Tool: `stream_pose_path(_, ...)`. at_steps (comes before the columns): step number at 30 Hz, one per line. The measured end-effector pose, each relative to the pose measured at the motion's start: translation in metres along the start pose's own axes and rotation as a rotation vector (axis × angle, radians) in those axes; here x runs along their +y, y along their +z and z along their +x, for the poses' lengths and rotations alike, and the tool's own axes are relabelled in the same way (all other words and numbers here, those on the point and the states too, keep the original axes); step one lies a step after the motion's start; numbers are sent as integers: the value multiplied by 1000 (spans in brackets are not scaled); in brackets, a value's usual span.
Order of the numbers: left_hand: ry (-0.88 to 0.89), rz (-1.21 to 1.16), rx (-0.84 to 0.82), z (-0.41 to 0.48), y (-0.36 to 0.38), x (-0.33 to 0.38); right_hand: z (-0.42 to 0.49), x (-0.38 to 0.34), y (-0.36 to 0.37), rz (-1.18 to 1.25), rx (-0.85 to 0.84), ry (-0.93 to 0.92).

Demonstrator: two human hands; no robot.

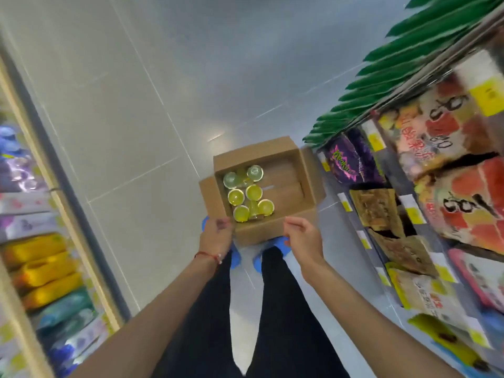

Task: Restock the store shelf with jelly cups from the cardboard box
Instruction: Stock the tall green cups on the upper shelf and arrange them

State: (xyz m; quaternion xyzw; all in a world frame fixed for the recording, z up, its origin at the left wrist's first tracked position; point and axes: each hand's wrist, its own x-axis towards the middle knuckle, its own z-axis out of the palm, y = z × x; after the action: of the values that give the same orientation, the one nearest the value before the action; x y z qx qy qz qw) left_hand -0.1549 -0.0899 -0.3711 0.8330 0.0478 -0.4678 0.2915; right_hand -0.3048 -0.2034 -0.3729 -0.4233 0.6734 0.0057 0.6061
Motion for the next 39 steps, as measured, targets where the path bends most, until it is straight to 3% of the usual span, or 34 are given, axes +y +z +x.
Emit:
stream_pose_path(9, -72, 211, -83, 126, 47, -77, 152, 79, 56, -208, -49, 119)
stream_pose_path(19, -43, 608, -218, 342, 149, -122, 349, 156, 142, -538, -51, 66)
stream_pose_path(25, -164, 1011, -319, 427, 202, -174, 419, 194, 171, -938, -119, 137)
stream_pose_path(29, -242, 1126, -417, 449, 214, -195, 450, 212, 176, -1130, -199, 146)
stream_pose_path(32, -164, 1191, -422, 446, 216, -199, 452, 218, 172, -1108, -189, 126)
stream_pose_path(35, -202, 1190, -367, 431, 209, -194, 439, 211, 157, -1021, -110, 135)
stream_pose_path(39, -172, 1095, -321, 390, 188, -162, 408, 181, 125, -703, -45, 196)
